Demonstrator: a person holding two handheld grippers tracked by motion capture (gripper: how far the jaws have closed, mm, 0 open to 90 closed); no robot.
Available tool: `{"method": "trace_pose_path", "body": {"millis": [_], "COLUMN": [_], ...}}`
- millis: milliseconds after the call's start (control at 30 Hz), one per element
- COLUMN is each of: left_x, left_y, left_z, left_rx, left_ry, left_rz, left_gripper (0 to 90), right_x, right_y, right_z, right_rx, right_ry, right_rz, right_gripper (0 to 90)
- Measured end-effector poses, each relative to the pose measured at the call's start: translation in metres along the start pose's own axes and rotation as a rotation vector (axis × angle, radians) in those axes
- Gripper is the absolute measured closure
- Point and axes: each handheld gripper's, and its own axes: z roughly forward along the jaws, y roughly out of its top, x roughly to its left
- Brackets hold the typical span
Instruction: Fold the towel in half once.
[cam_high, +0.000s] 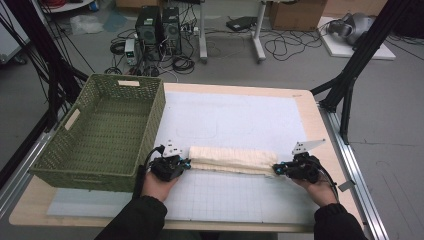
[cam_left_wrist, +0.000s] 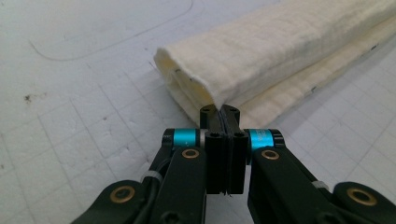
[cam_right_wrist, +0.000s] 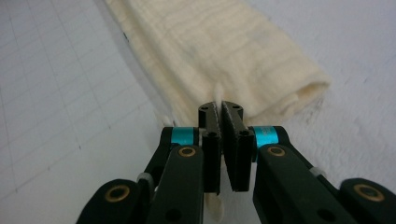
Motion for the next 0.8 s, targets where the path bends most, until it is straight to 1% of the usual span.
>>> {"method": "trace_pose_path", "body": {"millis": [67,133,167,233,267,300,367,433,500,533,567,633,667,700,800], "left_x": [0.000,0.000,0.000,0.000,0.001,0.001,0.001,0.001,0.001,0.001,0.001,0.000,0.000,0.000,0.001], "left_y": [-0.004,-0.007,-0.006,-0.006,-0.006,-0.006,-0.006,-0.006,-0.006,-0.006,-0.006,-0.006,-0.006,-0.006,-0.005], "left_z": [0.002,0.002,0.002,0.002,0.001,0.001,0.001,0.001,0.002,0.002,0.002,0.002,0.002,0.001,-0.002], "left_rx": [0.012,0.002,0.004,0.005,0.006,0.006,0.006,0.007,0.006,0.006,0.008,0.006,0.005,0.003,-0.008], "left_ry": [-0.004,-0.004,-0.003,-0.004,-0.003,-0.003,-0.002,-0.002,-0.002,-0.001,0.000,0.002,0.002,-0.001,-0.010], "left_rz": [-0.003,-0.009,-0.007,-0.007,-0.003,-0.002,-0.004,-0.001,-0.003,-0.002,-0.002,0.001,0.002,0.000,-0.008], "left_gripper": [88.9,88.9,88.9,88.9,88.9,88.9,88.9,88.8,88.9,88.8,88.8,88.9,88.8,88.8,88.6], "right_x": [0.000,0.001,0.001,0.001,0.001,0.000,0.001,0.000,0.000,0.001,0.002,0.006,0.007,0.008,0.012], "right_y": [-0.005,-0.005,-0.005,-0.004,-0.003,-0.002,0.001,0.005,0.013,0.016,0.020,0.029,0.033,0.036,0.040], "right_z": [0.000,-0.001,-0.001,-0.003,-0.005,-0.009,-0.016,-0.026,-0.033,-0.034,-0.033,-0.026,-0.020,-0.011,0.009], "right_rx": [-0.026,-0.029,-0.027,-0.038,-0.041,-0.057,-0.074,-0.095,-0.135,-0.143,-0.147,-0.137,-0.120,-0.106,-0.059], "right_ry": [0.001,-0.004,-0.002,-0.004,-0.003,0.011,-0.005,-0.007,-0.010,-0.011,-0.016,-0.027,-0.029,-0.020,-0.009], "right_rz": [0.009,-0.002,0.000,0.000,0.008,0.016,0.008,0.010,0.015,0.017,0.009,-0.008,-0.013,-0.007,-0.014], "right_gripper": [86.5,85.8,83.5,74.6,71.4,69.8,65.4,60.5,60.4,60.4,61.8,68.2,70.5,73.3,75.3]}}
